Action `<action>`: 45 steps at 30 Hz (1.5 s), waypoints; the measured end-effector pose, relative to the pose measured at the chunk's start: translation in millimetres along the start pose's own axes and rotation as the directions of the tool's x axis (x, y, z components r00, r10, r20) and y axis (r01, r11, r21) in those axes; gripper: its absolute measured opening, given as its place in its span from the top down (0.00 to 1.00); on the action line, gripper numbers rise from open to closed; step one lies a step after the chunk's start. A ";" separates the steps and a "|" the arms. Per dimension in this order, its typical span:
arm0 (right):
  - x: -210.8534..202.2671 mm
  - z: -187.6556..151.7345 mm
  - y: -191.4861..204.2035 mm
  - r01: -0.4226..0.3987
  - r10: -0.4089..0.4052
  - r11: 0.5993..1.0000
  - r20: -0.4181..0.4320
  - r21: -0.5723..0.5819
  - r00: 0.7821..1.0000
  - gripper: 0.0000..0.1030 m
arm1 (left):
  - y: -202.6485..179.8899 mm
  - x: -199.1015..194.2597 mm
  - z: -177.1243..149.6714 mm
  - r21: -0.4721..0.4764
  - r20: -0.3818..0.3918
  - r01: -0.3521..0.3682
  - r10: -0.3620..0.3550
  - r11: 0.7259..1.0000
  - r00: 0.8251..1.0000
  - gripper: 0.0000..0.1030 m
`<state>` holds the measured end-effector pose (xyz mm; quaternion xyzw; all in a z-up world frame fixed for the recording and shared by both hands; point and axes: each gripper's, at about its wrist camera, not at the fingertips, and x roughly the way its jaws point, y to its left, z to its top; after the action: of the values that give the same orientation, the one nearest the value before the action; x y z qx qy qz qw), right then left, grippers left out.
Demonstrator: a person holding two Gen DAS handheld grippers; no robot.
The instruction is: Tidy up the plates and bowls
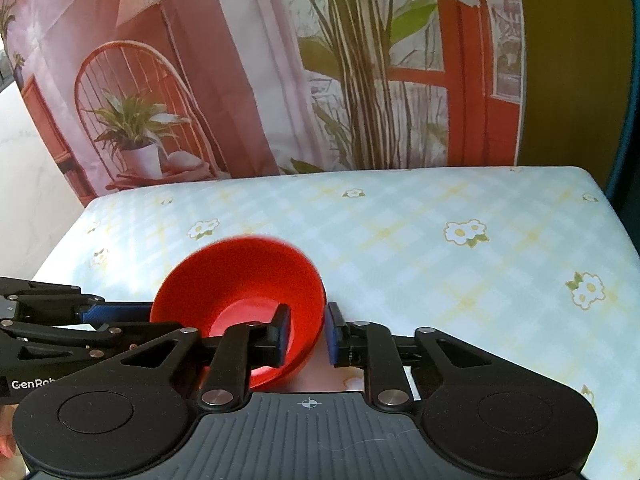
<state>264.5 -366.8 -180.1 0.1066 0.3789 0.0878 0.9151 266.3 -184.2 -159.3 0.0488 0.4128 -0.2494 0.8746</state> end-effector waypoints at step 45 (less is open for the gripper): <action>-81.1 -76.0 -21.0 0.024 -0.025 0.999 -0.009 -0.024 1.000 0.80 | -32.2 -40.1 -43.4 -0.057 -0.016 0.143 -0.145 0.988 0.989 0.64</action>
<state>155.5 -396.8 -183.3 0.0907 0.3834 0.0817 0.9155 199.2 -183.7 -153.9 -0.0029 0.4308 -0.2999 0.8512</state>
